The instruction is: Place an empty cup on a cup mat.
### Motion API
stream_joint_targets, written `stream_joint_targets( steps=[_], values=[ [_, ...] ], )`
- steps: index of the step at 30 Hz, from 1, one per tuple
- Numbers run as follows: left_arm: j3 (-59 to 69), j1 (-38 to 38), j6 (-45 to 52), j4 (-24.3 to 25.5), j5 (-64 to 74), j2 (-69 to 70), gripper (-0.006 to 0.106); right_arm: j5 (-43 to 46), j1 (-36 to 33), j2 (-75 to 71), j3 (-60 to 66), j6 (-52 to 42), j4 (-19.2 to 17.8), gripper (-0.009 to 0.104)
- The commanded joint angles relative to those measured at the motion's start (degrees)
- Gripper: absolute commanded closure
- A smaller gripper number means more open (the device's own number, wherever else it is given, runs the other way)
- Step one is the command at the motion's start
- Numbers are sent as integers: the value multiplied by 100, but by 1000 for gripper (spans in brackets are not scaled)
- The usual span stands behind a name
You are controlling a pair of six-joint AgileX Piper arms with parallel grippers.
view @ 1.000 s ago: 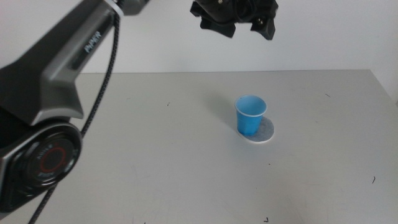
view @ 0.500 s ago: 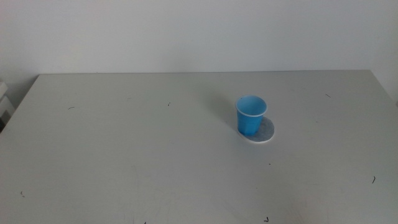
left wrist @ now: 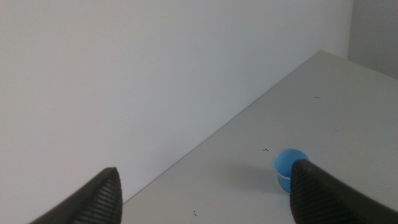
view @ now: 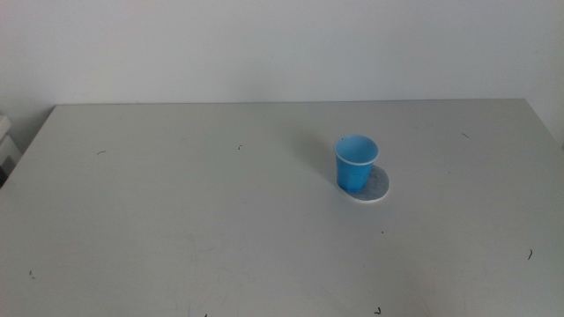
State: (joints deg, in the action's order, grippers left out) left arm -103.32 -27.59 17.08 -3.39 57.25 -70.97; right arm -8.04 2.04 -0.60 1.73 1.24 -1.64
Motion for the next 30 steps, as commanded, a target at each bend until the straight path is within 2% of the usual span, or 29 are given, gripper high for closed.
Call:
stream_joint_targets(
  steps=[1,11,16,22,30],
  values=[
    [764,165,-67,75,-1136,671,9,426,-3,-149,-48,-29,-79,1],
    [3713,1662,-67,-559,-1670,2718,9,426,-3,-149,-48,-29,-79,1],
    [4790,2139,-67,-549,-1686,3609,9,426,-3,-149,-48,-29,-79,1],
    [6185,2257,-66,-470,-2527,4640,4,426,-3,-149,-48,-29,-79,1],
    [8101,2251,-66,-873,-4082,5696,1,426,-3,-149,-48,-29,-79,1]
  ],
)
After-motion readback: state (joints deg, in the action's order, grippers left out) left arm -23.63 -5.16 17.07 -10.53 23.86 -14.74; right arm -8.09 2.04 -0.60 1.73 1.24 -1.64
